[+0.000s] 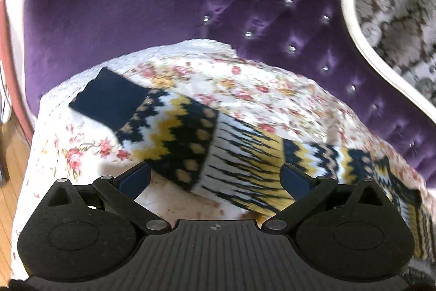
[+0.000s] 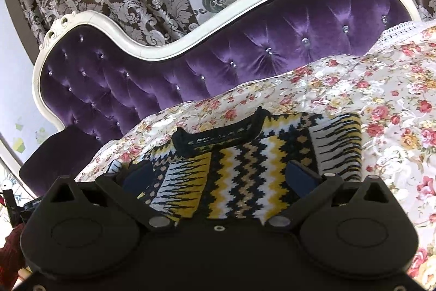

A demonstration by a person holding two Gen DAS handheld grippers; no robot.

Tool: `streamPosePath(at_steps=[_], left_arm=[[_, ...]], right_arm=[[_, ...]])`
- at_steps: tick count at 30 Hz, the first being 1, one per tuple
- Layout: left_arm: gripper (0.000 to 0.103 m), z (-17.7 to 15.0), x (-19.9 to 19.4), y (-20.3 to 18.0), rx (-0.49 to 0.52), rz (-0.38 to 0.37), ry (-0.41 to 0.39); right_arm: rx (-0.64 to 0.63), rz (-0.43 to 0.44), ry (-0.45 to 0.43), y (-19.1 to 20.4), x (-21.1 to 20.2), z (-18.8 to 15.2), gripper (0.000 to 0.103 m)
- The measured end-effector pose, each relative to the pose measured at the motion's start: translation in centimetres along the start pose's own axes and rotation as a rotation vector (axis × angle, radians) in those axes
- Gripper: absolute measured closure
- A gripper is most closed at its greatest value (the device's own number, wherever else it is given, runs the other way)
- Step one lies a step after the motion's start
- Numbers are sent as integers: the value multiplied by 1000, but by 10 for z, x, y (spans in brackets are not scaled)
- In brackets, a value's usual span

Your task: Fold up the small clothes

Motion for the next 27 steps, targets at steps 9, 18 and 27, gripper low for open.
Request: streamPosePath(at_steps=[9, 18, 27], left_arm=[[2, 9, 14, 12, -80, 3, -23], [97, 21, 20, 18, -94, 61, -48], [97, 69, -24, -48, 24, -54, -178]], right_arm=[[-23, 6, 33, 7, 7, -10, 0], [-36, 6, 52, 10, 8, -15, 0], [-32, -14, 45, 7, 4, -11, 0]])
Point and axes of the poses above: each gripper's, at about its wrist camera, not at the fingertips, and x roughly the way its jaws point, y to its left, z to its top, the point moved 8 cm from there along x, roughly the way its jaws point, and after that the axes turned 13 degrees about -y, right-handed, at the moved point
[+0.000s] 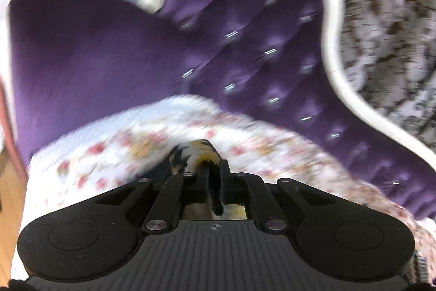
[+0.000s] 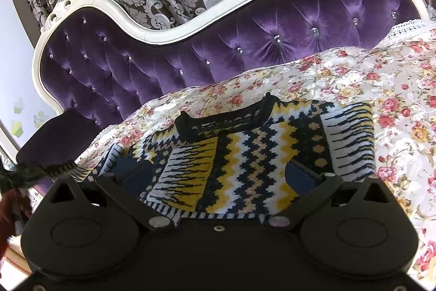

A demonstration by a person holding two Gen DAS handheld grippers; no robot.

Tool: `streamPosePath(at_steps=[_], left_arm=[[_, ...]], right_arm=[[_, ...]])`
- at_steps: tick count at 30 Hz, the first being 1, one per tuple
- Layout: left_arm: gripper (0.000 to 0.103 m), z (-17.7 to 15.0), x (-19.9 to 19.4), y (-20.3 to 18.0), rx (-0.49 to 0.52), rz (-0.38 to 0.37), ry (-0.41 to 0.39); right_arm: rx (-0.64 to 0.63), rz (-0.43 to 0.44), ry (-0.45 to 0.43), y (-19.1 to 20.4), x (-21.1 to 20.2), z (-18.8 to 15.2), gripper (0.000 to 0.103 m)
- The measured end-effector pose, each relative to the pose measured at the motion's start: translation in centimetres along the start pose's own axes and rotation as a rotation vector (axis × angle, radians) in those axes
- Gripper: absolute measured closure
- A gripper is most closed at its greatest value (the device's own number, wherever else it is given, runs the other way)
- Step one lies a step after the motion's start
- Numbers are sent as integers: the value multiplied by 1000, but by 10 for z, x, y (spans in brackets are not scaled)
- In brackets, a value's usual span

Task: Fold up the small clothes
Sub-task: 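Grasp the other sleeve cuff with the left gripper and fold it across the body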

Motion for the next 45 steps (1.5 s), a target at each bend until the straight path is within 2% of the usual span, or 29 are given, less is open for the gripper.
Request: streamPosePath(at_steps=[8, 12, 15, 20, 24, 30, 33, 34, 35, 38, 39, 41, 45], left_arm=[[97, 44, -39, -124, 96, -207, -86], [97, 46, -51, -187, 147, -298, -108], [97, 36, -54, -233, 182, -357, -104], [97, -5, -50, -293, 190, -438, -54], [97, -50, -42, -329, 225, -471, -3], [95, -134, -25, -355, 263, -478, 119], [91, -170, -19, -359, 304, -476, 176], [83, -179, -19, -358, 309, -480, 195], [67, -189, -19, -359, 313, -488, 217], [39, -215, -20, -360, 321, -513, 278], [34, -222, -20, -359, 322, -522, 305], [16, -238, -20, -359, 314, -538, 369], [6, -251, -32, -361, 395, -561, 330]], right_arm=[[-10, -64, 8, -14, -6, 6, 0], [-9, -97, 7, -22, -13, 11, 0], [14, -111, 5, -30, -18, 14, 0], [59, -130, -15, -43, -25, 23, 0], [81, -147, -30, -51, -29, 28, 0], [117, -164, -46, -62, -34, 34, 0], [129, -169, -51, -66, -35, 36, 0], [133, -170, -54, -66, -36, 37, 0], [137, -171, -55, -67, -36, 38, 0], [139, -174, -60, -69, -36, 39, 0], [137, -175, -60, -68, -36, 39, 0], [134, -176, -60, -68, -36, 39, 0], [130, -179, -60, -69, -35, 39, 0]])
Point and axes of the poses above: each gripper's, at about its wrist camera, not at the fingertips, and x roughly the way its jaws point, y to its left, z to its top, the point moved 8 cm from there along x, roughly the way its jaws point, and after that the axes turned 13 degrees about -y, right-handed, at the moved point
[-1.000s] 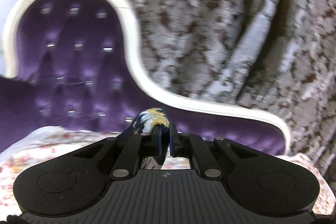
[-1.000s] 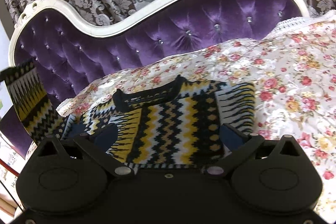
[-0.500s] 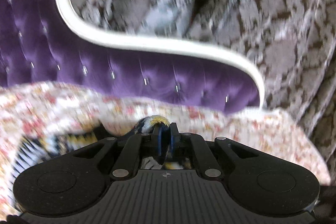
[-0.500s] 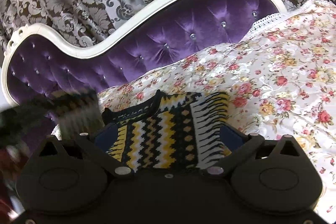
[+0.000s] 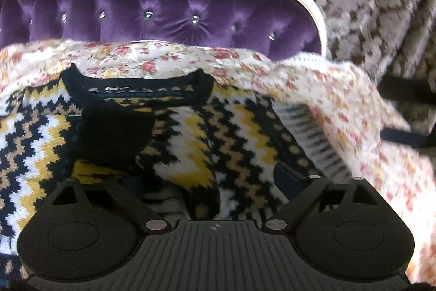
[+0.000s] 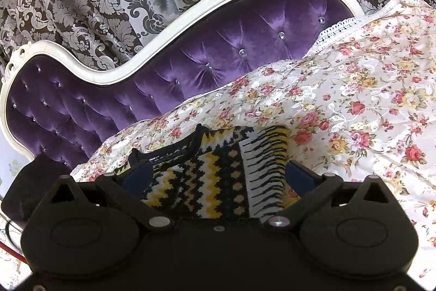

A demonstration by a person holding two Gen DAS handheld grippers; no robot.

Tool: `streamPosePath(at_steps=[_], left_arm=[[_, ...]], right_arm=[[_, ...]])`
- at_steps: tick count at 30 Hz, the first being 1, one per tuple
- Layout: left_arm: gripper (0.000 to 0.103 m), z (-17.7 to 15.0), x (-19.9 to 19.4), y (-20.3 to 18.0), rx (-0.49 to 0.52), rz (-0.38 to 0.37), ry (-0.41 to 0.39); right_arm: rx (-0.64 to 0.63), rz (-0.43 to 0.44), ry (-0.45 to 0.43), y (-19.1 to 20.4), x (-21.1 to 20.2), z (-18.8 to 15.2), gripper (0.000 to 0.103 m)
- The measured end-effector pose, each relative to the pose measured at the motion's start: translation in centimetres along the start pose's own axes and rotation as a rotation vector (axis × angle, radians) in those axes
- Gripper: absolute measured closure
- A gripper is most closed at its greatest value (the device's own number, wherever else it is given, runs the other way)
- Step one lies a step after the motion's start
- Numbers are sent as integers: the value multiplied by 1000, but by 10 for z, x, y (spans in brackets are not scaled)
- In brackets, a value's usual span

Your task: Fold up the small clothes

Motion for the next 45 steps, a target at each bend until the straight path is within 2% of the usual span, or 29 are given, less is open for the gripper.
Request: streamPosePath(at_steps=[8, 11, 13, 16, 23, 26, 35, 38, 42, 45], left_arm=[[4, -12, -37, -10, 30, -86, 26], [4, -18, -54, -5, 73, -107, 37], [4, -18, -64, 8, 114, -67, 14], [4, -9, -76, 40, 153, 49, -48], [4, 4, -70, 131, 50, 315, -98], [4, -2, -65, 159, 16, 378, -83], [0, -14, -55, 166, 27, 383, -124], [0, -16, -55, 169, 10, 369, -118], [0, -16, -51, 166, 36, 391, -105], [0, -16, -51, 168, 27, 384, -105]], right_arm=[[-5, -10, -3, -3, 0, 0, 0], [-17, -14, 3, -2, 1, -2, 0], [-27, -13, 8, -1, 2, -5, 0], [-49, -9, 13, 5, 5, -8, 0], [-127, 9, 16, 22, 11, -18, 0], [-178, 12, 15, 30, 14, -24, 0], [-406, 29, -9, 65, 27, -47, 0], [-469, 43, -4, 77, 29, -61, 0], [-560, 47, 22, 90, 36, -82, 1], [-580, 38, 21, 96, 44, -92, 0]])
Point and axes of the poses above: each gripper's, at about its wrist camera, not at the fingertips, and x roughly the way its jaws point, y to its left, z to its top, the point moved 8 cm from there along x, roughly the way its jaws point, and after that the axes turned 13 degrees about -y, right-handed, at the moved point
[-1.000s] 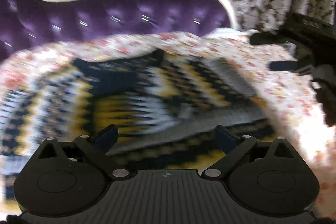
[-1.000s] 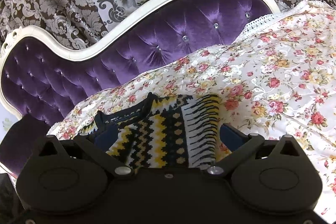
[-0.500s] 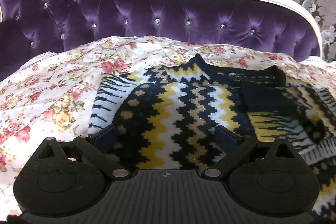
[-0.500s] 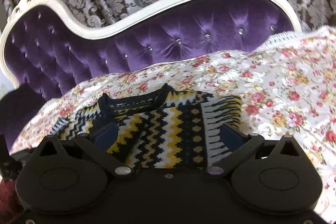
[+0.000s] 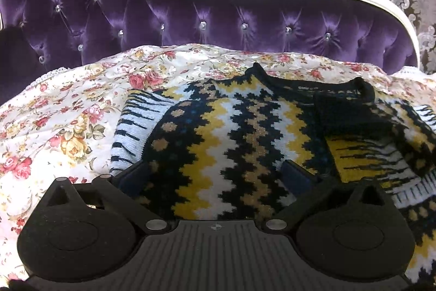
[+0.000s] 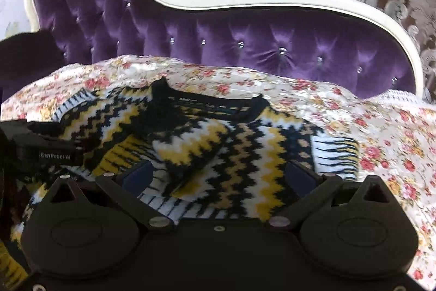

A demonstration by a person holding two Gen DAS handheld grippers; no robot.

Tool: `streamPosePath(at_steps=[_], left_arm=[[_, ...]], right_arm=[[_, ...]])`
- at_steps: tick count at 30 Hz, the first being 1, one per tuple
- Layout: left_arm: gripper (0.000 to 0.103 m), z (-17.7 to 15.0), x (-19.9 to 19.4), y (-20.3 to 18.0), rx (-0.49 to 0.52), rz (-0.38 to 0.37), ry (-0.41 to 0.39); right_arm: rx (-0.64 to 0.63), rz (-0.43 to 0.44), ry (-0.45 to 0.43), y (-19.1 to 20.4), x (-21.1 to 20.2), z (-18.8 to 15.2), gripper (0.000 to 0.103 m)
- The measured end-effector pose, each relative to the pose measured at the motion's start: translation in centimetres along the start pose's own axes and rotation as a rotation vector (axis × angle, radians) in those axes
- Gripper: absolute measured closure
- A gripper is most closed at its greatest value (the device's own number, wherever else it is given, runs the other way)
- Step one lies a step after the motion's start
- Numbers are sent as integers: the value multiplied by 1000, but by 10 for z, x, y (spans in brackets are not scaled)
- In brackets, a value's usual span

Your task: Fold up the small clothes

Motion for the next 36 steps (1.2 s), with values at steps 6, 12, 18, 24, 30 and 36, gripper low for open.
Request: streamPosePath(at_steps=[6, 12, 18, 24, 30, 36], left_arm=[[0, 0, 0, 2, 2, 1, -7], [0, 0, 0, 0, -1, -1, -5], [0, 0, -1, 0, -6, -3, -10], [0, 0, -2, 0, -9, -2, -14], [0, 0, -2, 0, -8, 0, -16], [0, 1, -2, -1, -7, 2, -20]], right_arm=[[-27, -79, 64, 7, 32, -5, 0], [7, -210, 105, -23, 41, -9, 1], [132, -285, 133, -75, 20, -23, 1], [273, -295, 134, -111, 1, -37, 1], [285, -276, 95, -113, -7, -40, 0], [293, -286, 95, -108, 1, -35, 0]])
Point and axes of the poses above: each gripper's, at about its wrist camera, not at the fingertips, and x roughly the way its jaws point, y to its left, z to its top, the point moved 8 cm from there along x, roughly the way its jaws point, and after that the axes turned 13 degrees about -y, right-handed, at the moved point
